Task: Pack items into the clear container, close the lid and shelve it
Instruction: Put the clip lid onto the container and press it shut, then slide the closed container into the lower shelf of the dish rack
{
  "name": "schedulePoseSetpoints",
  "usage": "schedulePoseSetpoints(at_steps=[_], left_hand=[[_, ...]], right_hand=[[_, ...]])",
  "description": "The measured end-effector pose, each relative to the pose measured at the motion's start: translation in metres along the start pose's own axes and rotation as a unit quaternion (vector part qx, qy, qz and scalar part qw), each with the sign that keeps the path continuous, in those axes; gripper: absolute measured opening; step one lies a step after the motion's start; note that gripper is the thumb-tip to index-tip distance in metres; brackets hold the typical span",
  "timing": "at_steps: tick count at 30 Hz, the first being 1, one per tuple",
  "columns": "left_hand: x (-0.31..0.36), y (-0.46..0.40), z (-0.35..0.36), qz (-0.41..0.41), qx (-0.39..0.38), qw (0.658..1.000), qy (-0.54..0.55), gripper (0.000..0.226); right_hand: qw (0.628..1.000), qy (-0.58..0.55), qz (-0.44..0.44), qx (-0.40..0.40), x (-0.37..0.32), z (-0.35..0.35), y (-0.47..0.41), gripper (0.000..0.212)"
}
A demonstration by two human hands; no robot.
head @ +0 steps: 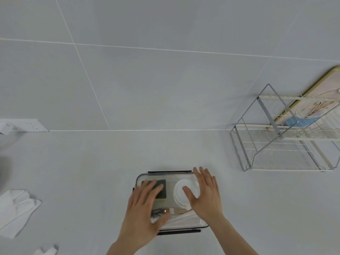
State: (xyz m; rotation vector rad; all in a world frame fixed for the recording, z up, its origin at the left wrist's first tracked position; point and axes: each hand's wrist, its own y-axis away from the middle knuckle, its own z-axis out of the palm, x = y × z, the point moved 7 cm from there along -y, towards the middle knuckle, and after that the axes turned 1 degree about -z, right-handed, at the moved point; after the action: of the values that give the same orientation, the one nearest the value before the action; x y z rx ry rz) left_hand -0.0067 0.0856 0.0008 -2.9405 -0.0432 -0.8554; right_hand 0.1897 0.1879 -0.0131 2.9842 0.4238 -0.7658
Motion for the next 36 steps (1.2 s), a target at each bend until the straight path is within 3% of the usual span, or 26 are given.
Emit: schedulePoseSetpoints(at_steps=[4,7,9,12,18,27,36], left_hand=[[-0.045,0.0,-0.011,-0.199,0.067,0.971,0.113,0.083],[-0.071,0.013,0.001,-0.329,0.059,0.889,0.312,0.082],[-0.073,0.02,0.011,-0.368,0.041,0.824,0.43,0.078],[-0.066,0.025,0.02,-0.379,0.006,0.786,0.488,0.072],[-0.059,0.027,0.021,-0.385,-0.008,0.774,0.503,0.082],[-0.047,0.011,-0.018,-0.366,0.014,0.801,0.473,0.07],[-0.023,-0.02,-0.081,-0.311,0.051,0.813,0.49,0.047]], right_hand=[[0.982,-0.127,0.134,-0.035,0.029,0.001,0.023,0.082],[0.935,-0.281,0.212,-0.052,0.036,0.008,0.035,0.085],[0.905,-0.341,0.248,-0.061,0.036,0.015,0.042,0.088],[0.884,-0.371,0.277,-0.068,0.035,0.021,0.05,0.092],[0.866,-0.401,0.29,-0.075,0.029,0.016,0.052,0.093],[0.87,-0.409,0.272,-0.043,0.005,-0.008,0.039,0.084],[0.871,-0.407,0.27,0.042,-0.031,-0.07,0.01,0.061]])
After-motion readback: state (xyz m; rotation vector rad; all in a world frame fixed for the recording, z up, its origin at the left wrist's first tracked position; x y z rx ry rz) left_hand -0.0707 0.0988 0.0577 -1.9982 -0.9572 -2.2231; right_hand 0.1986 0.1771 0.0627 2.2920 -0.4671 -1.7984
